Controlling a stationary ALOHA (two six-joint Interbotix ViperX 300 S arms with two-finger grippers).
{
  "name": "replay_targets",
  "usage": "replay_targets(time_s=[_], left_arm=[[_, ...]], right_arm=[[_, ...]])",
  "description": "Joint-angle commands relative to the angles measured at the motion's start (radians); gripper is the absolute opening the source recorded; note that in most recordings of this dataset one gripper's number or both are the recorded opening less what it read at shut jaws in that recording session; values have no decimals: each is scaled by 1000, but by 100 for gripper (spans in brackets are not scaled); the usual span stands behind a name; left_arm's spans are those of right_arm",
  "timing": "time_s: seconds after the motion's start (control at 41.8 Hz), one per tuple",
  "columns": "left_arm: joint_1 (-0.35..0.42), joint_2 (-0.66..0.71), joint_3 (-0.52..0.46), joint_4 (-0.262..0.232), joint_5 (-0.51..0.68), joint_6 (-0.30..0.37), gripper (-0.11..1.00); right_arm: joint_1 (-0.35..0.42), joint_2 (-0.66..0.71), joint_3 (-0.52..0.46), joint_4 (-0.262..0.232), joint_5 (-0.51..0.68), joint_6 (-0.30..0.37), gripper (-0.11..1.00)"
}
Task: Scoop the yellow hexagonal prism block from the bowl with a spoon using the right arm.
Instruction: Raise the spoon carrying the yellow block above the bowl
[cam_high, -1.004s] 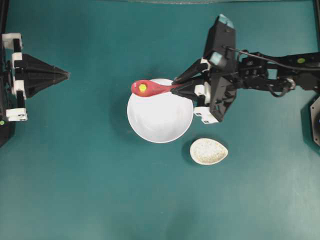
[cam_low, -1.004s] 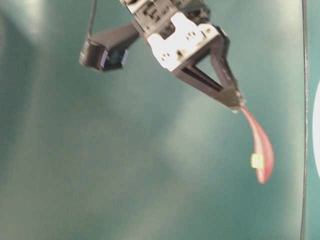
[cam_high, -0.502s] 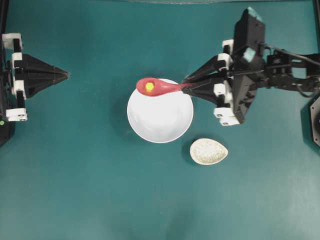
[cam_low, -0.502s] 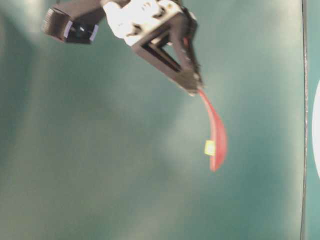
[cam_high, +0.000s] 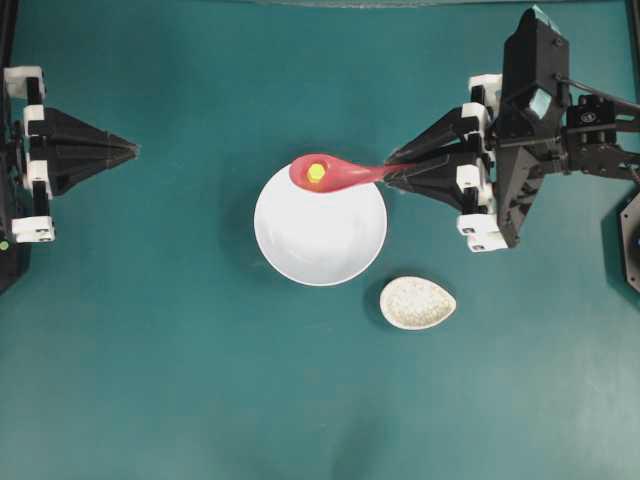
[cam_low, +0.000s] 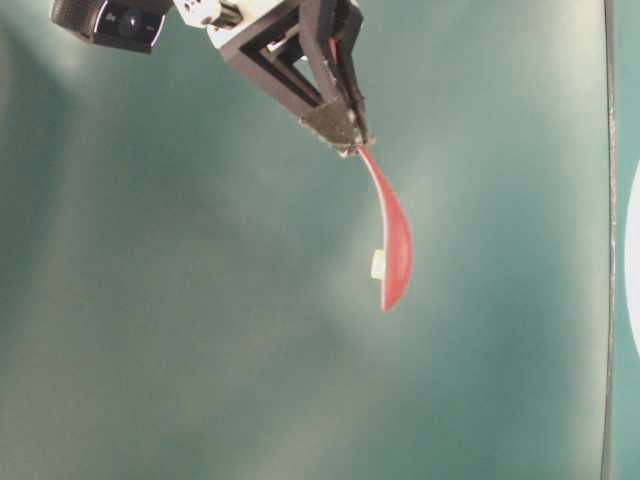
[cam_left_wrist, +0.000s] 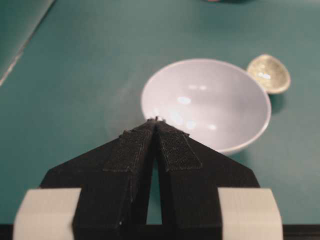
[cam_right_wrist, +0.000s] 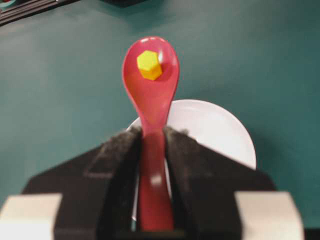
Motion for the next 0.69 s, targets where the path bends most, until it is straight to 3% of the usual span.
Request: replay_targets(time_s=[0.0, 0.669], left_arm=[[3, 2, -11, 3, -11, -2, 0], [3, -9, -11, 3, -11, -8, 0]], right_arm=[[3, -17, -12, 2, -3, -3, 23], [21, -11, -11, 0, -17, -3, 23]])
